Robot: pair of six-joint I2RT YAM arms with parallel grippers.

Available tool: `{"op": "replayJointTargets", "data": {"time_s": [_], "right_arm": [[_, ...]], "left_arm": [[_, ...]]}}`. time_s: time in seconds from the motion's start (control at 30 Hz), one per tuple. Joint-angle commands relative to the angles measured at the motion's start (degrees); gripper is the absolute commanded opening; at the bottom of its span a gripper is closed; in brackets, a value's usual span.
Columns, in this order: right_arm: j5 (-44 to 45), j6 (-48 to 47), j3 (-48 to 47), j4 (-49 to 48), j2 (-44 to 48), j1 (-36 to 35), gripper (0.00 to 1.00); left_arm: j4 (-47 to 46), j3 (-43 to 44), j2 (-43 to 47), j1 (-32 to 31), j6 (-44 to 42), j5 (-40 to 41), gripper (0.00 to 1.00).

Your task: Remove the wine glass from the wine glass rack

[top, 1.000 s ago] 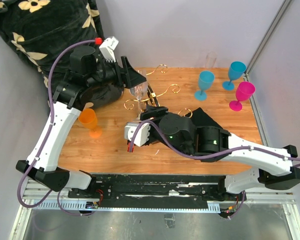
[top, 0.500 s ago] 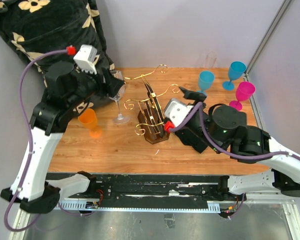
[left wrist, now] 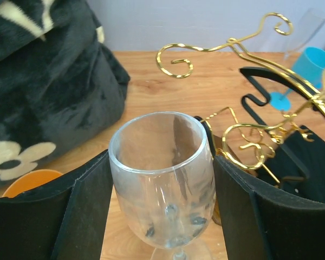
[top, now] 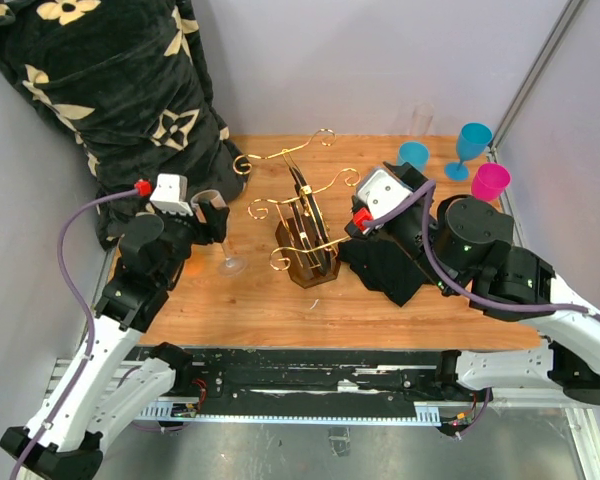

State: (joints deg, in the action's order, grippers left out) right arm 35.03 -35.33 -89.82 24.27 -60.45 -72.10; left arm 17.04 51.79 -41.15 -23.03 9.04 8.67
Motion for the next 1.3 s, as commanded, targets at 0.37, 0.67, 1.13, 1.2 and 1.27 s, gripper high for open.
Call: {"op": "replayJointTargets", "data": {"time_s": [0.37, 0.67, 1.13, 1.2, 1.27], "right_arm": [[-5.2, 5.8, 0.4, 1.6, 0.6, 8.3, 0.68], [-13.6, 9.2, 2.6, 1.7, 1.2, 15.2, 0.68], [-19.9, 11.7, 5.6, 1.1, 3.5, 22.3, 0.68], [-20.1, 12.0, 5.8, 1.1, 3.7, 22.7, 0.68], [-20.4, 12.2, 6.1, 1.0, 3.8, 23.0, 0.68]], "left_arm": [[-34.9, -20.6, -3.3, -1.7, 0.0, 23.4, 0.12], [-49.4, -22.4, -13.8, -1.7, -4.2, 28.6, 0.15], [-69.2, -23.1, -32.8, -1.9, -8.3, 35.4, 0.19], [-71.9, -23.9, -33.9, -2.2, -9.1, 36.9, 0.19], [-75.2, -24.6, -34.5, -3.0, -10.9, 38.7, 0.21]]}}
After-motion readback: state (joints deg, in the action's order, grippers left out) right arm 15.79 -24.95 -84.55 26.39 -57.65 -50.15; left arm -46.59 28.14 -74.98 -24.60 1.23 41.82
